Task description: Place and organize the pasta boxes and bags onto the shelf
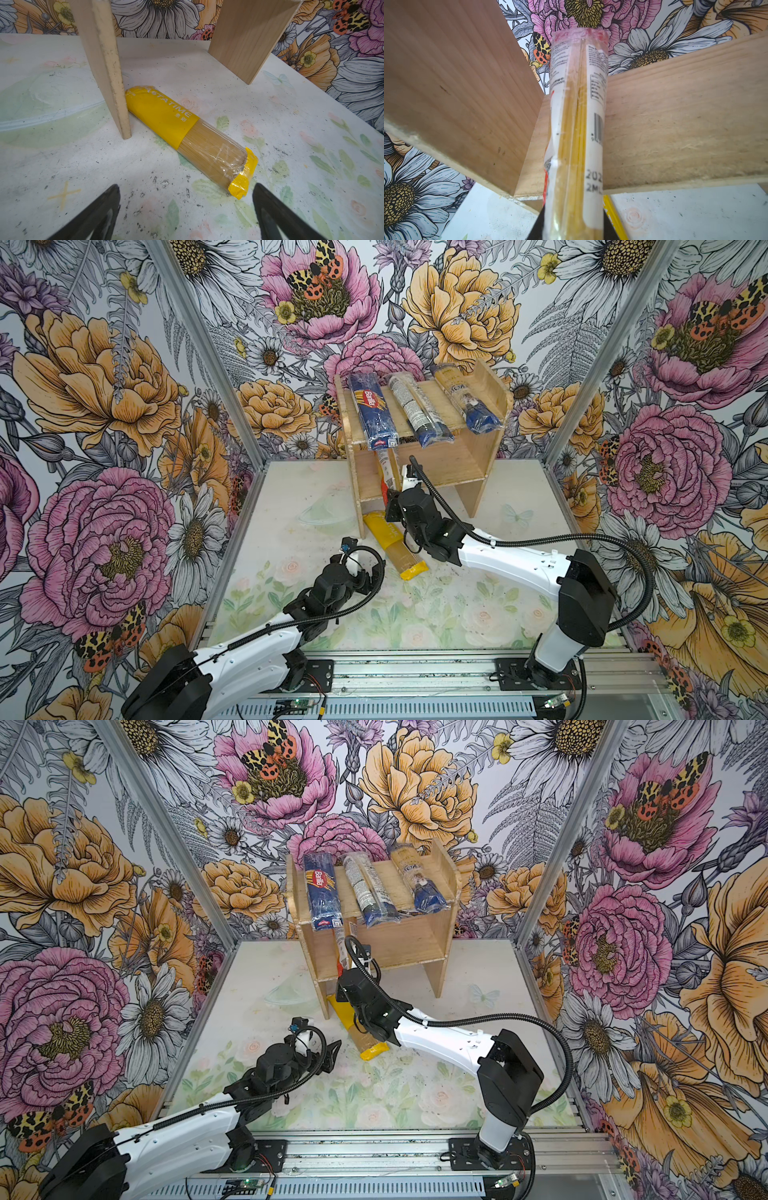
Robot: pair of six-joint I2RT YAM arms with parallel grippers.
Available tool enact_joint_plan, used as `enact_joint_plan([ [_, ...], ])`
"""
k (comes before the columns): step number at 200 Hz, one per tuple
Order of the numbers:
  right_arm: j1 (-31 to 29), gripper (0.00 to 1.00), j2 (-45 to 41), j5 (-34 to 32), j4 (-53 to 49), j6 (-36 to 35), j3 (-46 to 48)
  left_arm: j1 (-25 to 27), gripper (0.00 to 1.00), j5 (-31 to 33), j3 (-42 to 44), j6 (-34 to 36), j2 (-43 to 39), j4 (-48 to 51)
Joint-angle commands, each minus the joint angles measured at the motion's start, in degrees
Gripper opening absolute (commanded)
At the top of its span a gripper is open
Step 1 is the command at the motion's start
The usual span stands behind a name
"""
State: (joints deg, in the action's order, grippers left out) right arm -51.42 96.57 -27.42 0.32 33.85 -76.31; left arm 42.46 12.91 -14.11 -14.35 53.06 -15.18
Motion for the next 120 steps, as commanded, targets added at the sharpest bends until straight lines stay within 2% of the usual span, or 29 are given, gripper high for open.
enact_joint_plan([
  [1, -0.28, 0.00, -0.55, -3.21, 11.33, -0.86, -5.03, -0.58, 0.99, -2.20, 0.78, 1.18, -0.67, 0.24],
  [120, 0.51, 0.00, -2.73, -4.79, 11.32, -2.97, -2.98, -0.82, 0.99, -2.44, 0.75, 1.18, -1.08, 0.41],
])
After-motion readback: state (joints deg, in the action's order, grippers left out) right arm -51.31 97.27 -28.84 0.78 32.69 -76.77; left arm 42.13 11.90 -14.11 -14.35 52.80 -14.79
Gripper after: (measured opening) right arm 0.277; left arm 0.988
